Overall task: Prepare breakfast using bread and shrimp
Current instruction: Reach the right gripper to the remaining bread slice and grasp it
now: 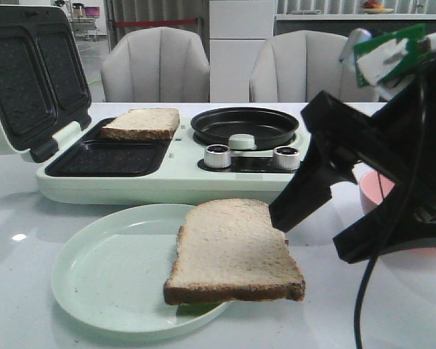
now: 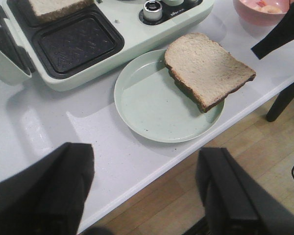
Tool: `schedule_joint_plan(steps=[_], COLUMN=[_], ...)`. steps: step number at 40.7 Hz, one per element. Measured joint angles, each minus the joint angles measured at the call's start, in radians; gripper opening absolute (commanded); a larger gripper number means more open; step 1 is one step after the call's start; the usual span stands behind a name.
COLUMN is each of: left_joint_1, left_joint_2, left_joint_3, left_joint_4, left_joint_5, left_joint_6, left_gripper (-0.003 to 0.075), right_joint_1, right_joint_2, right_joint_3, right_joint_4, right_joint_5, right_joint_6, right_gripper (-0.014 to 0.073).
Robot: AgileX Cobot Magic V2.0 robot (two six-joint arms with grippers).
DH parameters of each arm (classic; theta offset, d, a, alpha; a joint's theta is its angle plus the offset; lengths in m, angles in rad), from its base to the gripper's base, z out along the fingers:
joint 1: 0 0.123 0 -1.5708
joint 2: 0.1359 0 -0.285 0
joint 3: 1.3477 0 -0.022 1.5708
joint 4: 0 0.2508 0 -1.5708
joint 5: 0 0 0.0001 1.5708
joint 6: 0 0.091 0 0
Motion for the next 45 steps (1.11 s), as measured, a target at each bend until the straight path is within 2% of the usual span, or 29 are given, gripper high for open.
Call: schedule_joint_plan(steps=[20, 37, 40, 45], left_joint_1=[0.000, 0.000, 0.000, 0.000], left_joint_2=[0.000, 0.000, 0.000, 0.000], left_joint_3=[0.000, 0.000, 0.000, 0.000], left_joint_4=[0.000, 0.000, 0.000, 0.000], left_joint_5=[0.000, 0.000, 0.000, 0.000], left_joint_6=[0.000, 0.000, 0.000, 0.000], left_gripper=[0.0499, 0.0499, 0.0499, 0.0499], right_joint_1=[0.008, 0.045, 0.045, 0.045], right_joint_2=[0.214, 0.286, 0.300, 0.309], right_joint_3=[-0.124, -0.199, -0.199, -0.199], right_joint_4=[0.026, 0.036, 0.036, 0.036], right_joint_5=[0.007, 0.020, 0.021, 0.025], right_joint_6=[-0.002, -0.002, -0.002, -0.002], right_gripper=[0.0568, 0.0565, 0.0515, 0.0358])
